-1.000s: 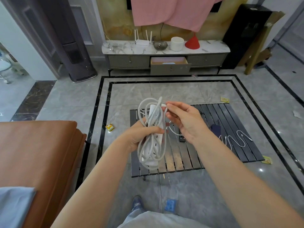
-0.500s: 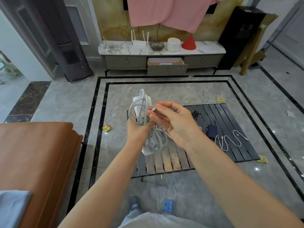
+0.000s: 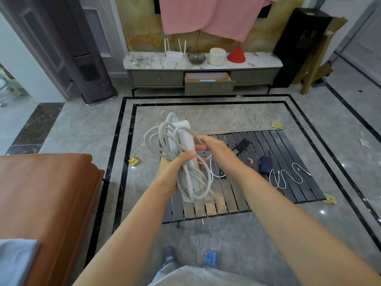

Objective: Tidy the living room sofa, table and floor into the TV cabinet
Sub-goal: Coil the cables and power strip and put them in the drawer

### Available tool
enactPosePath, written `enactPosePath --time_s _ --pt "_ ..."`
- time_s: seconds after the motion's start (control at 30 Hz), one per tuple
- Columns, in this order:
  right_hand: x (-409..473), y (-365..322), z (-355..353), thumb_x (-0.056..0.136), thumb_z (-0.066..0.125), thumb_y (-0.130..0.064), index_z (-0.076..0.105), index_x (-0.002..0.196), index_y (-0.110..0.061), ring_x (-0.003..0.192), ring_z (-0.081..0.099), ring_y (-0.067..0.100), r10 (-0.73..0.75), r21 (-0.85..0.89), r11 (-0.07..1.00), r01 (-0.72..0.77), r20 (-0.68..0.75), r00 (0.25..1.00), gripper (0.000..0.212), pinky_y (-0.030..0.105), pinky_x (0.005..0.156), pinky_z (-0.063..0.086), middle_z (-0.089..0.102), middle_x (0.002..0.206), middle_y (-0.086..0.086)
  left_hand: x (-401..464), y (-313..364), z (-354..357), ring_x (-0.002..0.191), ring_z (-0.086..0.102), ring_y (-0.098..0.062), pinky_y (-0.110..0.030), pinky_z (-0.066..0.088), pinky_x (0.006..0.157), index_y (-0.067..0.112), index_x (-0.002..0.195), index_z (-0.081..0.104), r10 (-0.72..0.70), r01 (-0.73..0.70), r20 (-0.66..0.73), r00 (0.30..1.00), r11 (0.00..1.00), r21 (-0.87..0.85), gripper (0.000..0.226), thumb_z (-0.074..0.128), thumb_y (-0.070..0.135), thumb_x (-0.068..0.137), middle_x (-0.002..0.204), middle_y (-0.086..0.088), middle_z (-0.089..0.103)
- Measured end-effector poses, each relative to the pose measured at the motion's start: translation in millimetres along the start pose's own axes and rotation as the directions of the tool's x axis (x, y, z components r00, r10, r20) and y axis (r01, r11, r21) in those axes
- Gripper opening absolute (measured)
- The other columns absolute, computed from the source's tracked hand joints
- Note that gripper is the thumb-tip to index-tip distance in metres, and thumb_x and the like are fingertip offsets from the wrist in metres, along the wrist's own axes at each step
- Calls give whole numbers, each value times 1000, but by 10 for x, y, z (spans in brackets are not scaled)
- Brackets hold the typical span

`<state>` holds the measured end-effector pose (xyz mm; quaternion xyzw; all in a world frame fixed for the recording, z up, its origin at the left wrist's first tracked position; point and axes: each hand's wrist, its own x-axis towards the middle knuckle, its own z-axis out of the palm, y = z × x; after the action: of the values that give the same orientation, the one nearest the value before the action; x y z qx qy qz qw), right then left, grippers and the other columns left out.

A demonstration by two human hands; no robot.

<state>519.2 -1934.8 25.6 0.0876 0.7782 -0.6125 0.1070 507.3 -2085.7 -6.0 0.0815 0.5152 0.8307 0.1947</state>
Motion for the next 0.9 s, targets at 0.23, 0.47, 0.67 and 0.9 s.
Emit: enactPosePath --time_s 0.23,0.47,0.67,0.9 --pt "-3 338 24 97 59 -34 74 109 -19 84 64 13 -31 48 998 33 -56 998 24 28 83 52 72 96 9 56 -43 -173 76 68 -26 -34 57 65 -5 119 63 -155 147 -46 987 979 -138 67 75 31 64 90 -18 69" --pt "-102 292 73 98 60 -22 71 119 -34 64 50 0 -206 -58 979 198 -291 934 27 15 63 43 58 79 -14 116 -128 -246 71 68 -25 -35 57 64 4 114 72 -270 251 -264 926 962 -105 36 72 22 83 95 -17 71" --pt "-195 345 362 98 59 -21 71 118 -27 74 54 4 -266 -134 962 239 -236 935 25 18 72 48 52 86 -3 158 -148 -149 78 70 -26 -40 60 75 6 101 67 -196 220 -345 918 975 31 40 86 27 73 85 -12 70" --pt "-286 306 343 96 61 -15 73 118 -22 93 57 -1 -264 -189 948 256 -16 965 26 13 89 44 55 97 -8 158 -154 -188 74 70 -28 -39 60 72 3 91 69 -228 253 -409 884 967 9 25 83 15 75 75 -11 70"
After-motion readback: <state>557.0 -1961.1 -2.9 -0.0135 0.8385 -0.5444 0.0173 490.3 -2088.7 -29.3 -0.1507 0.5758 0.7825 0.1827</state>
